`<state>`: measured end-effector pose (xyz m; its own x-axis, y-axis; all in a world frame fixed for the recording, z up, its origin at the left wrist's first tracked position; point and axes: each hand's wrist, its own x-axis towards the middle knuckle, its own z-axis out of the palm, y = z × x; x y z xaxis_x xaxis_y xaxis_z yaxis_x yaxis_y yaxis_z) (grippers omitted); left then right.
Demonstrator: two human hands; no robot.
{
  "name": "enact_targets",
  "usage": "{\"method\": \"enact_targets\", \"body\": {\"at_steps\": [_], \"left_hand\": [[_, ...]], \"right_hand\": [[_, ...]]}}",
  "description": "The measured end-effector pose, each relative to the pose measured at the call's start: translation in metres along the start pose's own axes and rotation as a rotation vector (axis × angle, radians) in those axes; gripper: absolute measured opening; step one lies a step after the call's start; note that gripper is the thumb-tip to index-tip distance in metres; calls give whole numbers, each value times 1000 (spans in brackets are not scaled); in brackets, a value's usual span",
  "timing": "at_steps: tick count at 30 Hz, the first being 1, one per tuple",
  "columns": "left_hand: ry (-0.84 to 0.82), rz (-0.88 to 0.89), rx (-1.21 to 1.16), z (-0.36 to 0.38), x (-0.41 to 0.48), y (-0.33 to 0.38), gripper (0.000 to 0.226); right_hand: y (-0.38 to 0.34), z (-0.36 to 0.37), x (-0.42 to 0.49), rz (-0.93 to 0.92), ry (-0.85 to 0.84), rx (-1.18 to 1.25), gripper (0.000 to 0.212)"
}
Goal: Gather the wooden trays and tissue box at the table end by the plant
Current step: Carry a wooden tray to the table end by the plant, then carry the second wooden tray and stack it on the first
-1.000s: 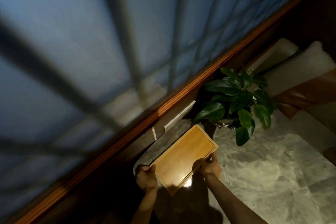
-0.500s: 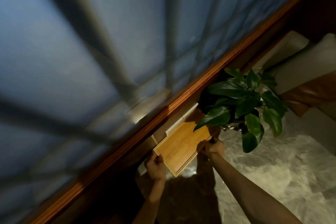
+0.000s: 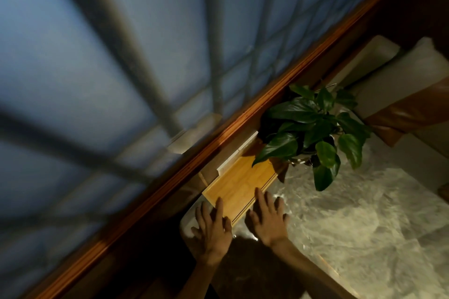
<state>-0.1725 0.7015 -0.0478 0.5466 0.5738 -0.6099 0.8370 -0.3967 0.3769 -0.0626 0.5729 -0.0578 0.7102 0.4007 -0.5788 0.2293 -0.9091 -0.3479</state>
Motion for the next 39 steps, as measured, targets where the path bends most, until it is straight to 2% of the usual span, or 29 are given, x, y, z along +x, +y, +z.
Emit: {"method": "enact_targets", "body": {"at_steps": [2, 10, 13, 15, 17, 21, 23, 25, 28, 30, 33, 39], "left_hand": [[-63, -3, 78, 4, 0, -3, 67], [-155, -5, 206, 3, 5, -6, 71], [-181, 10, 229, -24, 1, 4, 63], [-79, 74, 116, -47, -8, 12, 56], [27, 190, -90, -70, -21, 25, 47], [114, 360, -164, -102, -62, 65, 29], [151, 407, -236, -106, -92, 90, 27], [91, 440, -250, -101, -122, 111, 21], [-78, 617, -234, -69, -173, 153, 19], [-133, 705, -239, -35, -209, 183, 19], [-258, 742, -212, 19, -261, 215, 21], [-465, 930, -15, 134, -356, 273, 20]], "right_hand": [[4, 13, -5, -5, -73, -62, 69], [-4, 7, -10, 36, -96, -159, 72], [-9, -23, -11, 13, -227, -75, 72], [-13, -56, -15, -15, -254, 126, 65], [-8, -92, -29, 3, -149, 414, 51], [38, -160, -96, -49, 127, 852, 25], [79, -181, -143, -39, 237, 1034, 24], [125, -190, -190, -14, 349, 1137, 27], [205, -185, -273, 79, 542, 1254, 28], [256, -170, -328, 156, 649, 1285, 28], [318, -140, -396, 267, 721, 1336, 25], [416, -93, -505, 405, 831, 1414, 23]]}}
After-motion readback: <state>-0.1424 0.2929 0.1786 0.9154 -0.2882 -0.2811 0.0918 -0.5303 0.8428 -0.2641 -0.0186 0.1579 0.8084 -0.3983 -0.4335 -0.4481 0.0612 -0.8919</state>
